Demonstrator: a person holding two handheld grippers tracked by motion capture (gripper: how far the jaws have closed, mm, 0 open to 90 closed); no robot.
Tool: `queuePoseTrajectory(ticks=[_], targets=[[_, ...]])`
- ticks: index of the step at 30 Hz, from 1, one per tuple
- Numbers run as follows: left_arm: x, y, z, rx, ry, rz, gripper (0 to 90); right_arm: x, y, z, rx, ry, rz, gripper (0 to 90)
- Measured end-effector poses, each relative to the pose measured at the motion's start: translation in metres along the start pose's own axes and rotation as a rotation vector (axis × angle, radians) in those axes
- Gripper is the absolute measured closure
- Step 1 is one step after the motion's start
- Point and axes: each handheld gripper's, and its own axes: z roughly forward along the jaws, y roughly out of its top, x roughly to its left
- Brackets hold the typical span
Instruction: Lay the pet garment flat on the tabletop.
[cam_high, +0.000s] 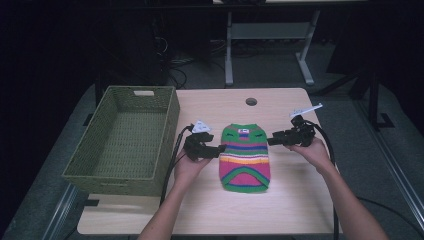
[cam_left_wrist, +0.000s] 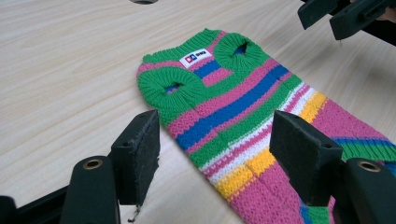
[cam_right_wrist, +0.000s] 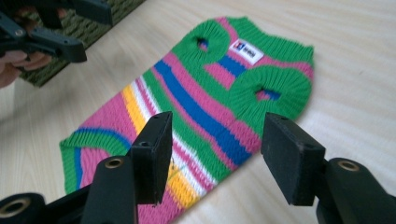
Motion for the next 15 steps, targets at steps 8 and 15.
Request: queuePoseTrajectory(ticks=[8, 15], targets=[[-0.008, -0.008, -0.006, 0.004, -0.008, 0.012, 31.8, 0.006, -0.012, -0.005, 0.019, 0.003, -0.018, 39.9], [-0.014, -0.015, -0.01, 0.043, -0.008, 0.048, 30.7, 0.014, -0.025, -0.012, 0.025, 0.002, -0.028, 38.8]])
